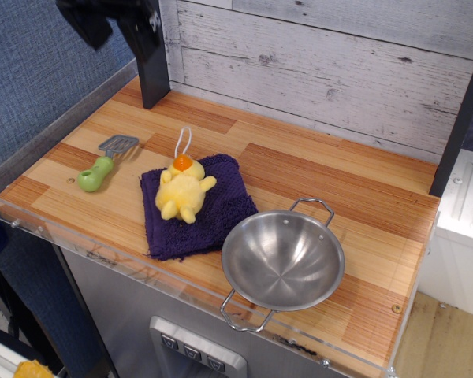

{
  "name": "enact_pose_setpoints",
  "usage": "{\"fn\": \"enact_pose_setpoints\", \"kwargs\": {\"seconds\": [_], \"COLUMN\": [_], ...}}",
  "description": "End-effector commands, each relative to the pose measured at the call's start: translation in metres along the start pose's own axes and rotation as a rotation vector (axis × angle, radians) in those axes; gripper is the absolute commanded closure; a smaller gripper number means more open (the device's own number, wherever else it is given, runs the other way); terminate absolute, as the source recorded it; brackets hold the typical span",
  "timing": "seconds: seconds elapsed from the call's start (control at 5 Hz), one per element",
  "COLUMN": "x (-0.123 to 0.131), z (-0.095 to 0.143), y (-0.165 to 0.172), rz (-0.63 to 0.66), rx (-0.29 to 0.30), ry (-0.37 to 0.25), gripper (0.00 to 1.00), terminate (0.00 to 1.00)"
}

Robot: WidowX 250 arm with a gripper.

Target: PICK UP THE SPOON AND PUT ANOTHER SIDE OF THE TABLE

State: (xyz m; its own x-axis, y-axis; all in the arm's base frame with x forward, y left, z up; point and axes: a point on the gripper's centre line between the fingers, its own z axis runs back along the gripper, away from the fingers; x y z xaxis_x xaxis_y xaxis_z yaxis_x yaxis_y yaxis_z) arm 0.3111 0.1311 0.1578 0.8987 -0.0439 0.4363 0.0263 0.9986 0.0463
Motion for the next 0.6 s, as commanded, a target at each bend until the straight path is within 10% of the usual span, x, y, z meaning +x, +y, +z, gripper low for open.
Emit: {"fn": "enact_pose_setpoints", "kwargs": {"seconds": [0.0,0.2,0.4], "x": [-0.0034,-0.0034,-0.0034], "z": [0.0268,0.0268,0.0268], "y": [-0.0083,-0.0083,-0.0083], "rz": [-0.022,-0.022,-0.022], "rx": [0.072,0.072,0.072], "ry": [-0.036,-0.036,-0.036], "gripper": [0.0,0.0,0.0], "terminate": [0.0,0.0,1.0]}}
